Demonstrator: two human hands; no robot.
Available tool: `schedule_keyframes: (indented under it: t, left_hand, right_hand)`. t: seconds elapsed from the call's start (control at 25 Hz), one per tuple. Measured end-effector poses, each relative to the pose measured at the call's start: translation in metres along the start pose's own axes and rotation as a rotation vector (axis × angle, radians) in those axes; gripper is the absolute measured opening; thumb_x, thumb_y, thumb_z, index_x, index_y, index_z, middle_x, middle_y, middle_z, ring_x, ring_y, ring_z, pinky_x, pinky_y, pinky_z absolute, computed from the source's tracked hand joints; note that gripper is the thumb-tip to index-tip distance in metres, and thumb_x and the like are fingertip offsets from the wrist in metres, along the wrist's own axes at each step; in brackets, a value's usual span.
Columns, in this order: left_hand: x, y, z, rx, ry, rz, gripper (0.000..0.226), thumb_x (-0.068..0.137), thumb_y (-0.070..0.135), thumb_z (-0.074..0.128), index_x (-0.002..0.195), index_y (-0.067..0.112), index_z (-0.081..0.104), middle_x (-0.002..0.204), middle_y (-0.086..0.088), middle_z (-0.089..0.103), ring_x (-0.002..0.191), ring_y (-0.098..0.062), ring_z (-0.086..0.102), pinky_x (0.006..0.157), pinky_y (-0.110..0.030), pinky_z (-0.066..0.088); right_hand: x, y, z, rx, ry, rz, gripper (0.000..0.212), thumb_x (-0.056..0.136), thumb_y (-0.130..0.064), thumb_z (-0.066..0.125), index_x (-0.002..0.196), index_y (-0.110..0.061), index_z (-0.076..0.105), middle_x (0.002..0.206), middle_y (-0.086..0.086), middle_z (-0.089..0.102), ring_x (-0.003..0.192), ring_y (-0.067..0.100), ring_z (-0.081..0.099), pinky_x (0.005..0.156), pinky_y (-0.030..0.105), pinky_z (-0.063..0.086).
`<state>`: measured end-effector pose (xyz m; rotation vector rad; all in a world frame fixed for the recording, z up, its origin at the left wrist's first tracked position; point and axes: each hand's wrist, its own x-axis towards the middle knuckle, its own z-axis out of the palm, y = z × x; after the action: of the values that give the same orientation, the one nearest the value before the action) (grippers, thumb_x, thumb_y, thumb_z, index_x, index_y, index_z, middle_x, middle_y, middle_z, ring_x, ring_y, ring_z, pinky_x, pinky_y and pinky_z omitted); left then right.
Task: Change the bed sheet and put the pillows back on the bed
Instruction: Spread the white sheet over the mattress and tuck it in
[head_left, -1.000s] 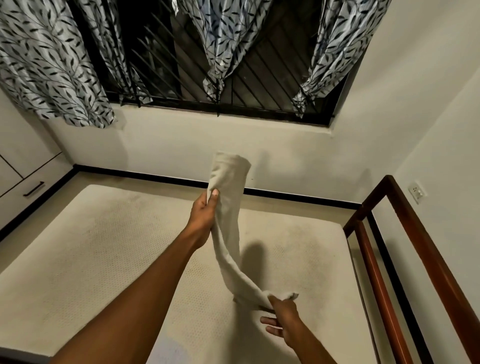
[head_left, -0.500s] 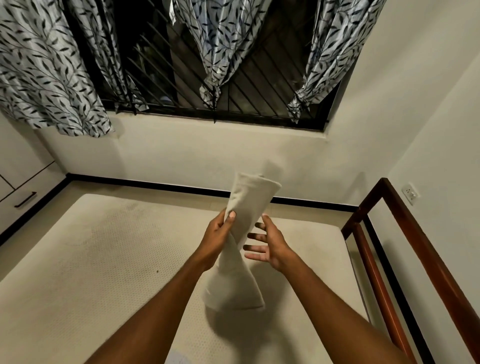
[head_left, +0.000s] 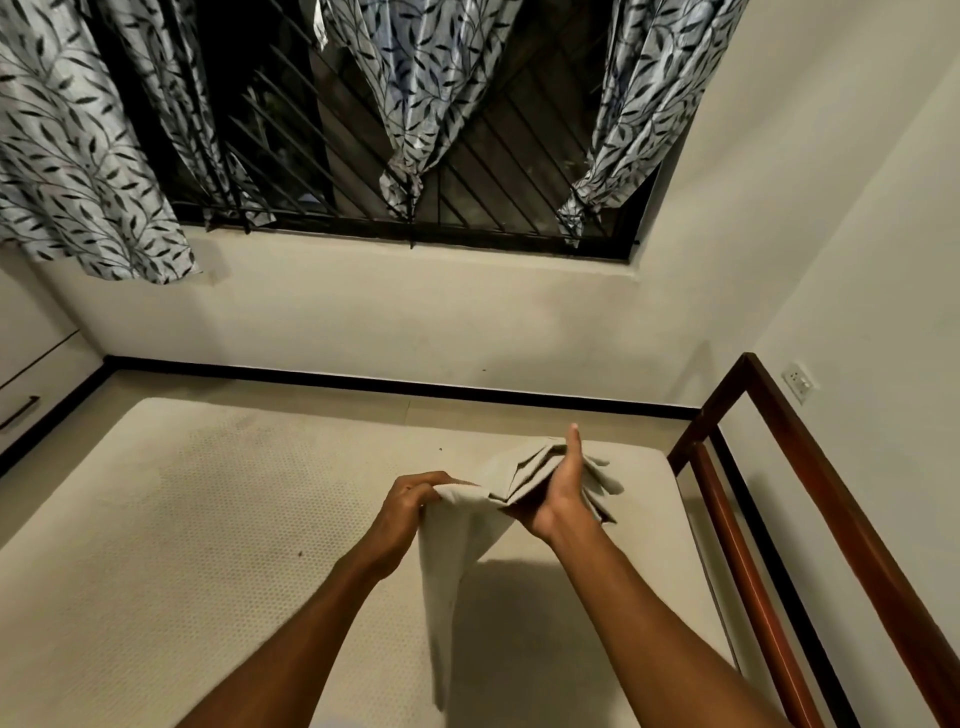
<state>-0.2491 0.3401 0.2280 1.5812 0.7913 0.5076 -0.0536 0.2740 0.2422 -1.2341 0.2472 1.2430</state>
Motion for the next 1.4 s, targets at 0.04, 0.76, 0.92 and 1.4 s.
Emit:
schedule_keyframes:
  t: [0.04,0.76,0.92,1.4]
  left_hand:
    - [0.001,-0.003,0.001,0.010,-0.015,0.002,0.050,0.094,0.021,0.033,0.105,0.020,0.082,0.109,0.000,0.077,0.108,-0.023,0.067,0.094,-0.044,0.051]
    - [0.062,0.053,0.059,0.282,0.015,-0.126,0.034,0.105,0.045,0.052,0.115,0.025,0.077,0.107,0.003,0.078,0.102,-0.016,0.072,0.097,-0.040,0.057]
    - [0.067,0.035,0.056,0.142,-0.026,-0.237,0.066,0.086,0.078,0.046,0.107,0.025,0.080,0.101,0.001,0.080,0.099,-0.019,0.076,0.099,-0.047,0.058]
    - [0.029,0.018,0.040,-0.261,0.143,-0.506,0.046,0.108,0.046,0.043,0.113,0.015,0.076,0.101,-0.011,0.080,0.100,-0.033,0.071,0.088,-0.045,0.056]
  right_hand:
    - [0.000,-0.005,-0.011,0.000,0.002,-0.032,0.078,0.087,-0.076,0.059,0.125,-0.009,0.070,0.098,0.017,0.078,0.098,0.036,0.074,0.081,0.048,0.060]
    - [-0.017,0.057,0.004,-0.777,-0.080,-0.556,0.045,0.102,-0.022,0.045,0.147,-0.024,0.051,0.135,-0.001,0.063,0.125,0.016,0.060,0.111,0.040,0.050]
    - [-0.018,0.048,-0.010,-0.410,-0.144,-0.440,0.028,0.099,-0.024,0.058,0.124,-0.021,0.070,0.114,0.005,0.078,0.111,0.025,0.072,0.098,0.044,0.058]
    - [0.002,0.052,-0.027,-0.298,0.067,-0.264,0.023,0.102,-0.024,0.064,0.113,-0.006,0.073,0.093,0.013,0.080,0.086,0.031,0.078,0.080,0.047,0.065]
